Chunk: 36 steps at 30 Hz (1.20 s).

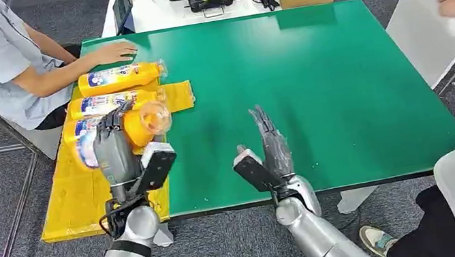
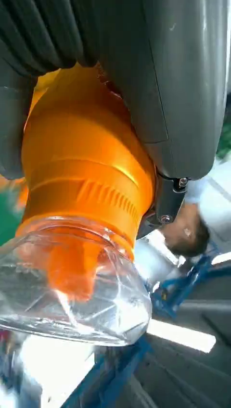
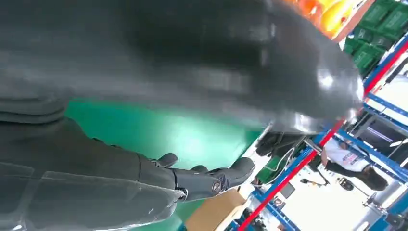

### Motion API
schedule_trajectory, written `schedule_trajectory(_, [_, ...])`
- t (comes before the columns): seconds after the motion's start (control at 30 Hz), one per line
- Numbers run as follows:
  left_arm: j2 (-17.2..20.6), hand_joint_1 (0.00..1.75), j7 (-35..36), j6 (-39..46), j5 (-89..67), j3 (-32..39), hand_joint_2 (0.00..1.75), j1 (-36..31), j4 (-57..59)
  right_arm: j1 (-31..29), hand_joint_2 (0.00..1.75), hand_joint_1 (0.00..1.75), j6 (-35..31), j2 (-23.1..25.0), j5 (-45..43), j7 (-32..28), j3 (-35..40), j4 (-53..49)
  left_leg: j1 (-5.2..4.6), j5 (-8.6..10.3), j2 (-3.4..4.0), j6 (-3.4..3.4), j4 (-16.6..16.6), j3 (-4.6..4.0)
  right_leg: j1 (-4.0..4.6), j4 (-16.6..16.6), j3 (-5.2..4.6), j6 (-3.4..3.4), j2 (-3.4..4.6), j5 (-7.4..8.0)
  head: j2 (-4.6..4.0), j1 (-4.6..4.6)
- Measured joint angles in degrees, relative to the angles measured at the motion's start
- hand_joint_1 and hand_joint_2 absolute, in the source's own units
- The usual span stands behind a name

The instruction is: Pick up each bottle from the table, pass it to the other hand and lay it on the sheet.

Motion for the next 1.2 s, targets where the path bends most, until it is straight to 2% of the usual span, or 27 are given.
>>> schedule_trajectory(0.1, [0.59, 1.75, 5.33, -0.02, -8.49, 2.09, 1.75, -1.43, 4.44, 0.78, 1.75, 0.0, 0.22, -0.15, 0.76, 0.02, -1.27, -1.22, 0.0, 0.01, -0.04, -0.01, 0.0, -0.01, 0.0, 0.0, 0.01, 0.0, -0.02, 0.0, 0.0, 0.0])
schedule_trajectory(0.43, [3.26, 1.75, 11.66, 0.0, -16.35, 3.14, 1.75, -5.22, 16.13, 1.95, 1.75, 0.0, 1.18, -0.61, 2.42, 0.22, -3.65, -3.41, 0.0, 0.03, 0.0, -0.03, 0.0, -0.01, 0.0, 0.02, 0.0, 0.0, 0.0, 0.01, 0.0, 0.0])
schedule_trajectory(0.9, [4.24, 1.75, 11.73, 0.0, -16.38, 3.01, 1.75, -6.53, 21.06, 2.21, 1.75, 0.0, 1.2, -0.68, 2.51, 0.24, -4.24, -3.78, 0.0, 0.03, 0.0, -0.03, 0.0, -0.01, 0.0, 0.01, 0.0, 0.0, 0.0, 0.01, 0.0, 0.0])
schedule_trajectory(1.03, [5.05, 1.75, 6.57, 0.0, -19.59, 0.19, 1.75, -7.76, 29.46, 2.15, 1.75, 0.0, 1.07, -0.31, 1.88, -2.58, -4.83, -2.84, 0.0, 0.03, 0.0, -0.03, 0.0, -0.01, 0.0, 0.02, 0.0, 0.0, 0.0, 0.01, 0.0, 0.0])
schedule_trajectory(1.2, [5.57, 1.75, 4.78, -0.02, -18.35, -0.9, 1.75, -7.98, 34.66, 2.0, 1.75, 0.0, 0.92, -0.22, 1.01, -3.52, -5.22, -1.4, 0.01, 0.03, -0.01, -0.03, 0.0, -0.02, 0.0, 0.03, 0.01, 0.0, -0.01, 0.01, 0.0, 0.0])
